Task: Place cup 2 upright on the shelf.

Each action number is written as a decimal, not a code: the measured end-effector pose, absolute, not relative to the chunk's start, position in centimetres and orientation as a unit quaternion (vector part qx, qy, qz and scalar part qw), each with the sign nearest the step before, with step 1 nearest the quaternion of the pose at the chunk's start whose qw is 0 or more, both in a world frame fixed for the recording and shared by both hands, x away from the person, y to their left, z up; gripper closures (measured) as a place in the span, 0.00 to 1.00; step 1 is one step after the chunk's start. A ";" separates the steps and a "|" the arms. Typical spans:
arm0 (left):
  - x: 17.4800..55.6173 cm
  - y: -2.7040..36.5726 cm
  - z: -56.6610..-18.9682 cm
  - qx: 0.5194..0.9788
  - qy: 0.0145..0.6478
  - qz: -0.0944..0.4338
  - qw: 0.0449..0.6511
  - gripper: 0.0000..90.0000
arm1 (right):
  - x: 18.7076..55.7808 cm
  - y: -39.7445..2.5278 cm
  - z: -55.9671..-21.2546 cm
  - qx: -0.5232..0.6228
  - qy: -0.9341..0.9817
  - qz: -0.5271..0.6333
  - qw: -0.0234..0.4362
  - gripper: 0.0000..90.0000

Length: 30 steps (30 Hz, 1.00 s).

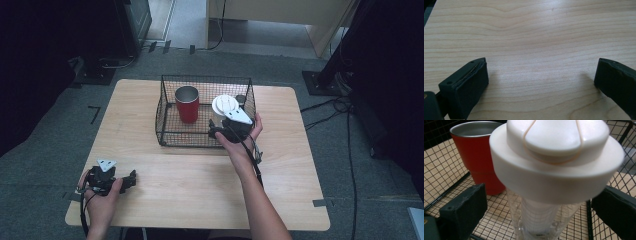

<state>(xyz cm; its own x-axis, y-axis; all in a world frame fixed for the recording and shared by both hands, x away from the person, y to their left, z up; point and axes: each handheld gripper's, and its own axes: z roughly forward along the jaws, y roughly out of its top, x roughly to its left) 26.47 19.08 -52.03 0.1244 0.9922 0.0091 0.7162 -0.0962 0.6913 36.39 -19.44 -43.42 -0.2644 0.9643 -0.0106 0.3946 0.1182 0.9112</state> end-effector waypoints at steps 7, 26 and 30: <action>26.5 19.1 -52.0 0.697 0.613 0.250 0.277 0.00 | 34.8 -20.0 -43.5 0.499 0.668 0.438 0.335 0.01; 26.5 19.1 -52.0 0.697 0.613 0.249 0.276 0.00 | 30.3 -23.1 -44.6 0.496 0.661 0.451 0.339 0.01; 26.5 19.1 -52.0 0.697 0.613 0.249 0.276 0.00 | 29.5 -23.8 -45.2 0.501 0.659 0.449 0.335 0.01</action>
<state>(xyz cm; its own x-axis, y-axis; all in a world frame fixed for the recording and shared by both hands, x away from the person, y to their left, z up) 26.47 19.08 -52.02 0.1245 0.9922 0.0094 0.7167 -0.0965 0.6907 29.53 -23.83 -45.17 -0.2727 0.9621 0.0088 0.3603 0.0937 0.9281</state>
